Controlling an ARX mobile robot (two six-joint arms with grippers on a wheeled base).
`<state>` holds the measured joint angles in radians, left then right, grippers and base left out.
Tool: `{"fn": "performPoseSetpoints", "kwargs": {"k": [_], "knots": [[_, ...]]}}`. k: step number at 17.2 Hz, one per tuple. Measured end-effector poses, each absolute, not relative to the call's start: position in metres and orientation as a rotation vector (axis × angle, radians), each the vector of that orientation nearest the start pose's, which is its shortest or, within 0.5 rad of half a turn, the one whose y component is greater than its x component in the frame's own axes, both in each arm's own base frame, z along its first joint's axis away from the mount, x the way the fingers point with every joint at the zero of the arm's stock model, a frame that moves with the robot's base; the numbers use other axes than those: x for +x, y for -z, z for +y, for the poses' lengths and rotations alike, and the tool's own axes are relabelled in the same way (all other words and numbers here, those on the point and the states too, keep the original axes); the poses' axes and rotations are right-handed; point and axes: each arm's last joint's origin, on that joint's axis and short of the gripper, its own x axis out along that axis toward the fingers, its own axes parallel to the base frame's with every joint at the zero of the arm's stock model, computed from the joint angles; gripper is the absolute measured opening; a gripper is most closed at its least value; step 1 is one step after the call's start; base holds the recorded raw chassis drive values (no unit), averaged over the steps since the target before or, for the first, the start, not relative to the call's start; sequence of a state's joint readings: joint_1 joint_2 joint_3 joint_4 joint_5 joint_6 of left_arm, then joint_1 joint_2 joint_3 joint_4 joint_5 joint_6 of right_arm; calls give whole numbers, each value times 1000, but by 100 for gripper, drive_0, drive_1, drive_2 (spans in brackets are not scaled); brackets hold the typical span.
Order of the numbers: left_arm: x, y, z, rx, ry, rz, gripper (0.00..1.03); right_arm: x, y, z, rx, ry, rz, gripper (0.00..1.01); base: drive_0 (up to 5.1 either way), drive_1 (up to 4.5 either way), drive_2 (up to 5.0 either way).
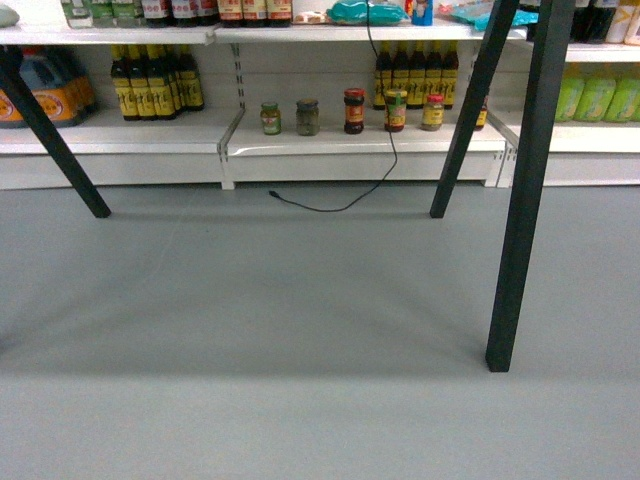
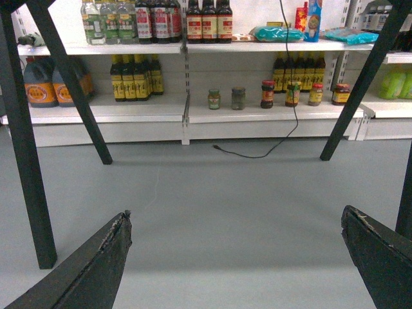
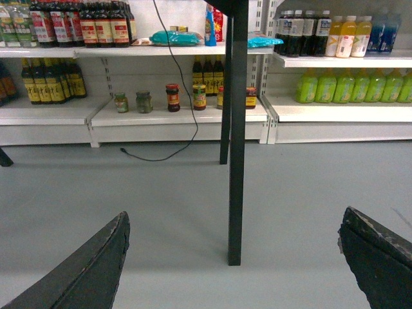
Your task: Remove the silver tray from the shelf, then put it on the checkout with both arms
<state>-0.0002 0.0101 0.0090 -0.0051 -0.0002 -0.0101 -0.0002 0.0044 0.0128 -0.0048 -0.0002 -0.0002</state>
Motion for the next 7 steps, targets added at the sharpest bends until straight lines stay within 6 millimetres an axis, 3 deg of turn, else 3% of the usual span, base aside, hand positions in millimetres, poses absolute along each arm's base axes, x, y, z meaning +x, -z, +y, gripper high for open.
{"fn": "performPoseSetpoints", "kwargs": {"k": [7], "knots": [[98, -165, 0, -10, 0, 7, 98, 97, -167, 0, 0, 0, -4, 98, 0, 0, 0]]}}
